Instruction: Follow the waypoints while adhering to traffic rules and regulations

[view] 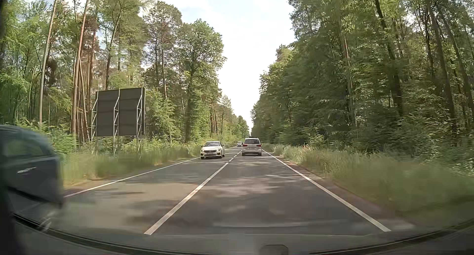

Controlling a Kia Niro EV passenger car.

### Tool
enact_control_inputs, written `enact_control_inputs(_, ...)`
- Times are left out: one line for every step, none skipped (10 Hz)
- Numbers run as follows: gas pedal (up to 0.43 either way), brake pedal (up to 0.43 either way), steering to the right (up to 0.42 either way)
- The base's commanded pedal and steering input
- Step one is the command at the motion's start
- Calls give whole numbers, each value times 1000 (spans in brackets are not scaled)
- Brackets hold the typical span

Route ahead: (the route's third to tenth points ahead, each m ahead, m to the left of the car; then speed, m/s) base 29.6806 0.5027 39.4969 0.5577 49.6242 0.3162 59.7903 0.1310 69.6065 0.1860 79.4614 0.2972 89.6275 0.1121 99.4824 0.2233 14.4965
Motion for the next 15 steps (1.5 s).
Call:
enact_control_inputs(169,37,-1)
enact_control_inputs(169,37,-1)
enact_control_inputs(169,37,-1)
enact_control_inputs(169,37,-1)
enact_control_inputs(169,37,-1)
enact_control_inputs(169,37,-1)
enact_control_inputs(169,37,-1)
enact_control_inputs(169,37,-1)
enact_control_inputs(169,37,-1)
enact_control_inputs(169,37,-1)
enact_control_inputs(169,37,-1)
enact_control_inputs(169,37,-1)
enact_control_inputs(169,37,-1)
enact_control_inputs(169,37,-1)
enact_control_inputs(169,30,-1)
